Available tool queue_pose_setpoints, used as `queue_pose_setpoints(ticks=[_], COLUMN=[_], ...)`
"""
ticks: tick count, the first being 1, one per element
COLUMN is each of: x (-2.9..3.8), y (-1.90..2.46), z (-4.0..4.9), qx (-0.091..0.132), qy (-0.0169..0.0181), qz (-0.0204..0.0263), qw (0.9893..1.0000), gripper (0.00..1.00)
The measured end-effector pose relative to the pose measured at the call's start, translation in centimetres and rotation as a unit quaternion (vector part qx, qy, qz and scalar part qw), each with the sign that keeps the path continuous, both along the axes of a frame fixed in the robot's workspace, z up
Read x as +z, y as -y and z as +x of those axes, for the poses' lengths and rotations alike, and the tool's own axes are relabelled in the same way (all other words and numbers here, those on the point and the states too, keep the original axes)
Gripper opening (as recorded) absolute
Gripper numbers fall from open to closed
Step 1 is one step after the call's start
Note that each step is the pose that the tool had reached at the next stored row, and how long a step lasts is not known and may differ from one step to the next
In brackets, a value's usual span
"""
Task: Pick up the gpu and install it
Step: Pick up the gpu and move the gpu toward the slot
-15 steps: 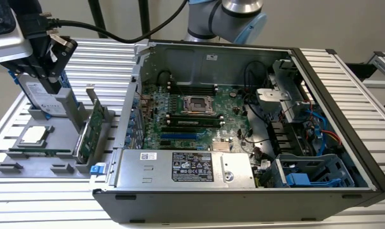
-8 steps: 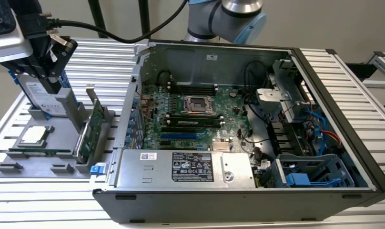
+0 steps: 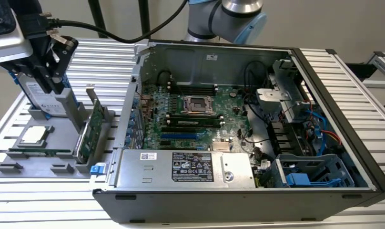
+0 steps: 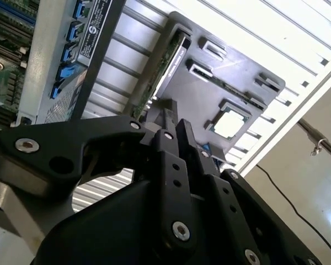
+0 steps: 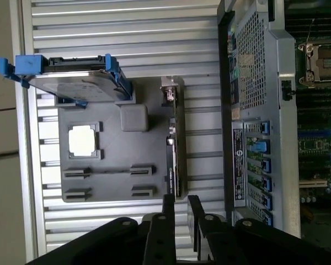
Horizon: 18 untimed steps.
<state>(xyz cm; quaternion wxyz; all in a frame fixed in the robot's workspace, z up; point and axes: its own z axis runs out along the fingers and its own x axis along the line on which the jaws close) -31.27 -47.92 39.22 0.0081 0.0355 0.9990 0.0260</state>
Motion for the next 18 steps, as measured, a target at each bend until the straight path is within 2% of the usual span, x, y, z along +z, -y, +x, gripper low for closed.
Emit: queue_pose_setpoints(ticks=[7, 18], x=[-0.01, -0.71], y=[0.00, 0.00], z=[0.00, 0.00], qx=[0.000, 0.000], qy=[-0.0001, 0.0000], qz=[0.0011, 0.0011], qw=[1.0000, 1.0000], gripper=[1.00, 1.00])
